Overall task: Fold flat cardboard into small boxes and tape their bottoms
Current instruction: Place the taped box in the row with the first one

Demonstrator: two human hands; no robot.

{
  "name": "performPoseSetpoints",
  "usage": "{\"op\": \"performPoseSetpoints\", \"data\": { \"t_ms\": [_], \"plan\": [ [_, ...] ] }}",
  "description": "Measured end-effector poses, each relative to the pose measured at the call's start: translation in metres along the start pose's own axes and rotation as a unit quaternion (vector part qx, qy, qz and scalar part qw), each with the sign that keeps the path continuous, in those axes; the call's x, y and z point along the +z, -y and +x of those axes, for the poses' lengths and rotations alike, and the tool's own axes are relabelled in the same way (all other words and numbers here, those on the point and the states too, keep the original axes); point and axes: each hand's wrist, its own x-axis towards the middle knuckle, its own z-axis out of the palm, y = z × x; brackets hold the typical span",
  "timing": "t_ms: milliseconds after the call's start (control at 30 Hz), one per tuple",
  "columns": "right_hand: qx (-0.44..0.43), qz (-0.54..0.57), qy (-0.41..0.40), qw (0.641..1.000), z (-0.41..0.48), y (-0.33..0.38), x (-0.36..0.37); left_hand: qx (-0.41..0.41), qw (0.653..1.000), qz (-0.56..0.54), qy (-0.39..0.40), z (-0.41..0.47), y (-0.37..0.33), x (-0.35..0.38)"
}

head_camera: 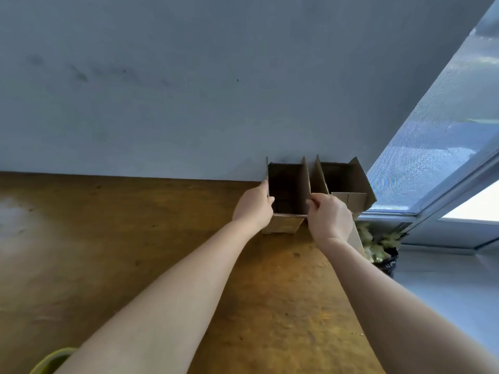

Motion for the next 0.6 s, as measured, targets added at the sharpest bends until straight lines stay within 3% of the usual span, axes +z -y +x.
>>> {"op": "performPoseSetpoints", "data": {
  "t_ms": [400, 600],
  "plan": [
    [-0.030, -0.005, 0.035, 0.999, -0.005, 0.000, -0.008, -0.006, 0.991, 0.123, 0.045, -0.018, -0.001, -0.013],
    [-0.075, -0.060, 0.034, 0.995, -0.027, 0.027, -0.017, -0.006, 0.981, 0.194, 0.002, -0.062, 0.029, -0.054]
  ]
}}
